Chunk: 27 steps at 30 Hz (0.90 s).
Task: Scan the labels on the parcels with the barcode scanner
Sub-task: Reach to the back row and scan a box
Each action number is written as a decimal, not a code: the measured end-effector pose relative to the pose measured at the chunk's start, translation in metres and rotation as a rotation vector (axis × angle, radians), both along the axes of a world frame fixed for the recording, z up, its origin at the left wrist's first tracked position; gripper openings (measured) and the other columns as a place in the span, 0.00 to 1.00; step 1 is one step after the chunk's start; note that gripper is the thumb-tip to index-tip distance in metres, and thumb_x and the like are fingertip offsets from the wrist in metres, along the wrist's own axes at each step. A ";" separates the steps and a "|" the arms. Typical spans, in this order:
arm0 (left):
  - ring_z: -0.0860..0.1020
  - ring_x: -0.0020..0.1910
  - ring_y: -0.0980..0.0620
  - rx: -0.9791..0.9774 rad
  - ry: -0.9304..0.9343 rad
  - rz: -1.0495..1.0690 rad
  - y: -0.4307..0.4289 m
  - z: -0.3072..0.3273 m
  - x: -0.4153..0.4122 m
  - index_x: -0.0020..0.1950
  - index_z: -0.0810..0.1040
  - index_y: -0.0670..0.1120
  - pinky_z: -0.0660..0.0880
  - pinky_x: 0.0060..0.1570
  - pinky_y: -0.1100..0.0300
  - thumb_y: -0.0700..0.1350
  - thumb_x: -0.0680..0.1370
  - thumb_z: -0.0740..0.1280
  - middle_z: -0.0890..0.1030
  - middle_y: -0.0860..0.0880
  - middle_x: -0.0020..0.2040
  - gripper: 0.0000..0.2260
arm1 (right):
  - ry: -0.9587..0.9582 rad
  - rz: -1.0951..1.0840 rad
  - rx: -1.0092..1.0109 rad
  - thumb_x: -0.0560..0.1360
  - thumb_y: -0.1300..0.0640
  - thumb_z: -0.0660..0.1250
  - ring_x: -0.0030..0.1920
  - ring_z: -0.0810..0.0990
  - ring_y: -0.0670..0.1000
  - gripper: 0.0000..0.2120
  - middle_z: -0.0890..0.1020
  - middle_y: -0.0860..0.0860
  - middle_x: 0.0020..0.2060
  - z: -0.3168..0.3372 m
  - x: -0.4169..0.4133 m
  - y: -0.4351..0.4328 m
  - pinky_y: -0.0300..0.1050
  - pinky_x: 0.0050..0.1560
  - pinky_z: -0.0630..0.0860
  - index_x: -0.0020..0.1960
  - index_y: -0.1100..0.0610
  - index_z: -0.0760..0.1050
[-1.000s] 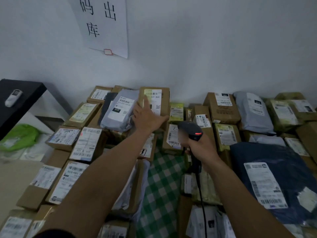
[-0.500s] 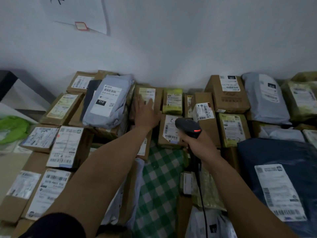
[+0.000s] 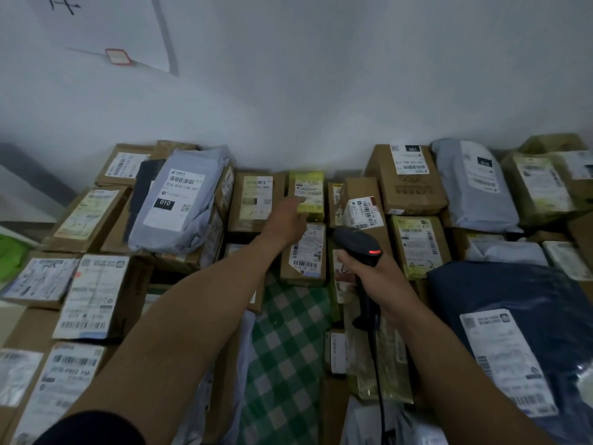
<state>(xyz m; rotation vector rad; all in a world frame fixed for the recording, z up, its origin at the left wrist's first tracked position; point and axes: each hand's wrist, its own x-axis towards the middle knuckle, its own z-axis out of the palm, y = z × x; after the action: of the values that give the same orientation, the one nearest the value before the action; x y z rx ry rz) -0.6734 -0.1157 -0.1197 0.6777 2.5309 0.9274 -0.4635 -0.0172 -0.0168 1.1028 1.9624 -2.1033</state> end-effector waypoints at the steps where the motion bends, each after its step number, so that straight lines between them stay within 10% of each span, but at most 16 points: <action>1: 0.76 0.67 0.46 0.007 -0.043 -0.006 0.008 0.000 0.000 0.71 0.76 0.44 0.69 0.60 0.61 0.41 0.84 0.64 0.77 0.44 0.69 0.16 | -0.006 -0.023 -0.004 0.81 0.53 0.72 0.47 0.88 0.47 0.15 0.85 0.44 0.56 0.000 0.000 0.001 0.52 0.57 0.82 0.66 0.45 0.77; 11: 0.57 0.79 0.34 -0.136 -0.187 0.178 0.053 -0.023 -0.007 0.84 0.46 0.47 0.61 0.77 0.42 0.57 0.78 0.71 0.50 0.35 0.82 0.45 | 0.023 -0.062 -0.023 0.80 0.54 0.72 0.47 0.88 0.48 0.17 0.85 0.45 0.56 -0.012 -0.002 0.015 0.57 0.60 0.82 0.67 0.45 0.77; 27: 0.72 0.65 0.42 0.117 0.114 0.419 0.046 0.003 0.030 0.78 0.60 0.42 0.76 0.59 0.46 0.52 0.63 0.81 0.70 0.42 0.69 0.49 | 0.061 -0.087 -0.033 0.79 0.56 0.74 0.49 0.88 0.50 0.17 0.86 0.50 0.57 -0.014 0.005 0.020 0.60 0.63 0.81 0.66 0.48 0.80</action>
<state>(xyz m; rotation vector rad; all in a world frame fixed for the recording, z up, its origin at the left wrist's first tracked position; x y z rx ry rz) -0.6432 -0.0695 -0.1167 0.2348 2.7959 1.2105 -0.4581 0.0028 -0.0312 1.1519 1.9322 -2.2298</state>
